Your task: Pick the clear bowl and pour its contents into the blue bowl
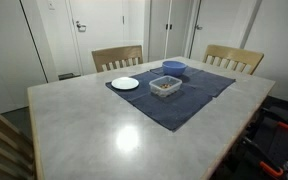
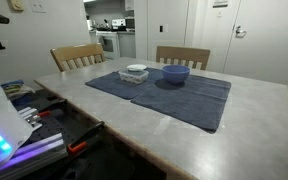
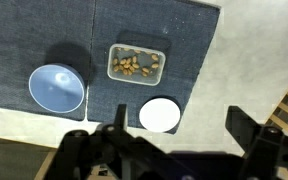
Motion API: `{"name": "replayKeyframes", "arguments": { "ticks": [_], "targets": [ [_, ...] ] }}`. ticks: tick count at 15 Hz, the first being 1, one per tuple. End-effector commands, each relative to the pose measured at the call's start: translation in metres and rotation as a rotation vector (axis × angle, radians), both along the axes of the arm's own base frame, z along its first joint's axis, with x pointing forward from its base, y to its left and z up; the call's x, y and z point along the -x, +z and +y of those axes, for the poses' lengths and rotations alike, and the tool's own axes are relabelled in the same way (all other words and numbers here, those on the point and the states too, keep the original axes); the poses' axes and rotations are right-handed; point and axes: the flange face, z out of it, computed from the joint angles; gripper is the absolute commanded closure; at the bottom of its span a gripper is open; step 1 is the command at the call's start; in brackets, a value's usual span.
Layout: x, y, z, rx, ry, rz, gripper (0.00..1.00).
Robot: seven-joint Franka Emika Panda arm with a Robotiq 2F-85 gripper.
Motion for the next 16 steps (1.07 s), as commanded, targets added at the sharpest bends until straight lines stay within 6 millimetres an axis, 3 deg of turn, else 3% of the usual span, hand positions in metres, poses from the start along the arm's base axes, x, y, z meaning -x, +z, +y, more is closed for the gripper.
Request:
{"name": "replayKeyframes", "arguments": {
  "ticks": [1,7,13,16],
  "targets": [
    [0.000,0.000,0.000,0.000,0.000,0.001,0.00],
    [-0.006,-0.001,-0.002,-0.001,0.026,0.003,0.00],
    [-0.024,-0.001,-0.010,0.001,0.095,0.022,0.00],
    [-0.043,-0.007,-0.011,-0.011,0.132,0.038,0.00]
  ]
}}
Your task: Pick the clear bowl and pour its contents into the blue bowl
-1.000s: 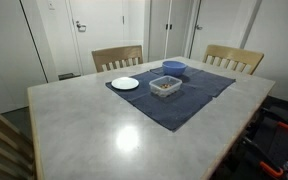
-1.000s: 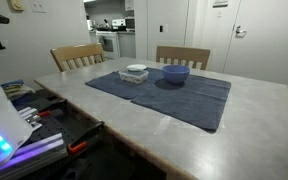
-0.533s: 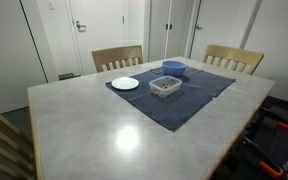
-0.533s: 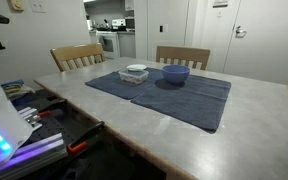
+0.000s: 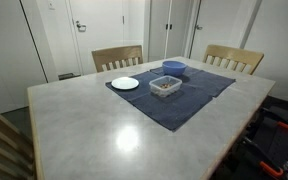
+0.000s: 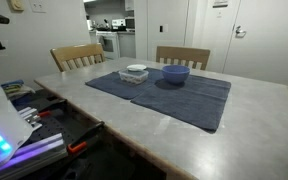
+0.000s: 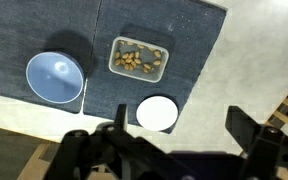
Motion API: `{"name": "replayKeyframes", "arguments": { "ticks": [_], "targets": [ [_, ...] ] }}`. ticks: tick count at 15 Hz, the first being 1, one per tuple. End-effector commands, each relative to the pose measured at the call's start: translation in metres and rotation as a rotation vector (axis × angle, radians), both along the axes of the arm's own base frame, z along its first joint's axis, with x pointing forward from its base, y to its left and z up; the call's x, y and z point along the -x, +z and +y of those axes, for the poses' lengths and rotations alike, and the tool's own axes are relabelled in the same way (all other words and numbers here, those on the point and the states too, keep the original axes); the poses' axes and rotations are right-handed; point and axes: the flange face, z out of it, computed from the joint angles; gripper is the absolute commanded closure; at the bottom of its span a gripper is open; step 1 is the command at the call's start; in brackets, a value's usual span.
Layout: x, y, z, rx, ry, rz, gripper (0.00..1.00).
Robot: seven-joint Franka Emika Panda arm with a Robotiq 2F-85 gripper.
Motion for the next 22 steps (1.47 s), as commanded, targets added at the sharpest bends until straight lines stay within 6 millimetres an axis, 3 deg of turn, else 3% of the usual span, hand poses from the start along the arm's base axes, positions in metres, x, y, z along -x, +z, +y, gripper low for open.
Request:
{"name": "replayKeyframes", "arguments": {
  "ticks": [1,7,15,22],
  "targets": [
    [-0.031,-0.009,-0.002,-0.021,0.058,0.040,0.00],
    [-0.060,-0.033,0.005,-0.070,0.070,0.078,0.00],
    [-0.079,-0.072,0.014,-0.085,-0.122,0.171,0.00],
    [-0.109,-0.091,0.026,-0.066,-0.170,0.228,0.00]
  ]
}}
